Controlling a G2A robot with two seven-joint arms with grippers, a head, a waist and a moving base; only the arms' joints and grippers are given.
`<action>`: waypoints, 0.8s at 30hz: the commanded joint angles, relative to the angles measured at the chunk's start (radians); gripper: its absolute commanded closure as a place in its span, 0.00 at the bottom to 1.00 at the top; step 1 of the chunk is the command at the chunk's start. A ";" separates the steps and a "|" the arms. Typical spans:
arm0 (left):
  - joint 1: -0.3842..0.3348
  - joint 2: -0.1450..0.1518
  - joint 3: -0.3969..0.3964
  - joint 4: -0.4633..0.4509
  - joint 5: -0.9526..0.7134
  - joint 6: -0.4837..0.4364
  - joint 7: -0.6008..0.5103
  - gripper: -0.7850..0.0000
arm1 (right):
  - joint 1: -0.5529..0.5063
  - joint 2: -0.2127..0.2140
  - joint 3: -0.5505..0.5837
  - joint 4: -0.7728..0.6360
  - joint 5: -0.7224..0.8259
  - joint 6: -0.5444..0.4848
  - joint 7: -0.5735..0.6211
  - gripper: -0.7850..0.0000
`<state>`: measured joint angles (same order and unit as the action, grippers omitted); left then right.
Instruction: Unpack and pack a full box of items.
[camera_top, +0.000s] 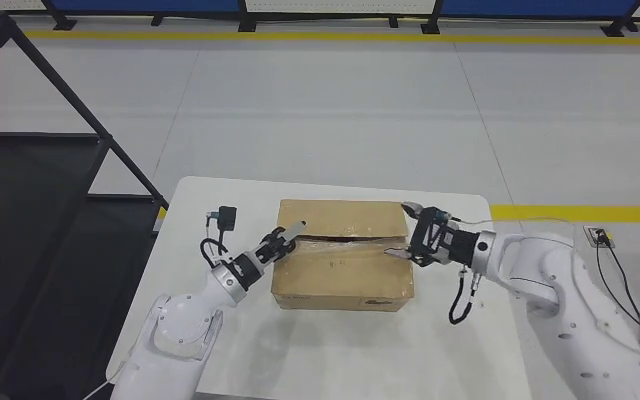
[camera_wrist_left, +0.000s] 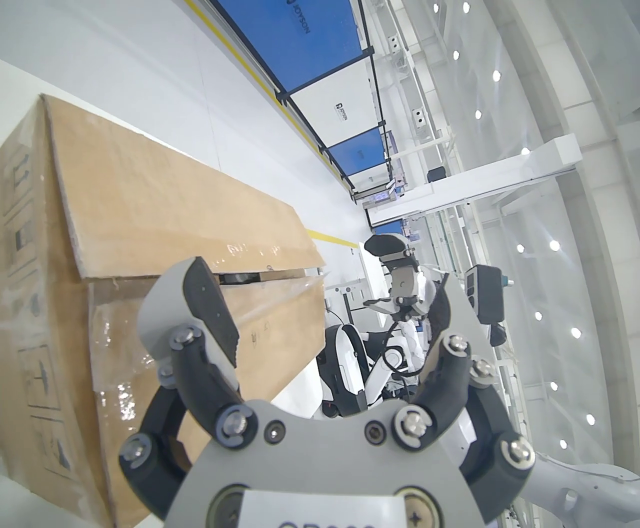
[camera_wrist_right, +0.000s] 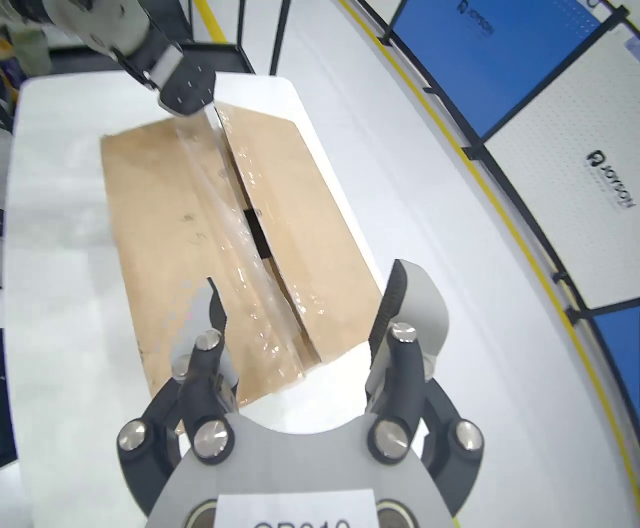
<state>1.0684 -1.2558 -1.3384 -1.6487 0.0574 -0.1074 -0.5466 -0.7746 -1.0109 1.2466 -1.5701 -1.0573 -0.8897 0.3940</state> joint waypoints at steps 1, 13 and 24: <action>0.005 0.001 -0.004 0.000 -0.001 -0.002 0.006 0.00 | 0.031 -0.001 -0.006 0.055 0.069 -0.017 0.023 0.00; 0.026 0.008 -0.035 0.002 -0.017 -0.001 0.031 0.00 | 0.028 0.003 -0.002 0.091 0.116 -0.051 0.029 0.00; 0.035 0.011 -0.043 -0.002 -0.030 -0.003 0.040 0.00 | 0.091 -0.008 -0.111 0.125 -0.082 0.001 0.071 0.07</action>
<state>1.1034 -1.2446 -1.3818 -1.6504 0.0280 -0.1107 -0.5069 -0.6909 -1.0174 1.1455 -1.4511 -1.1308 -0.8945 0.4620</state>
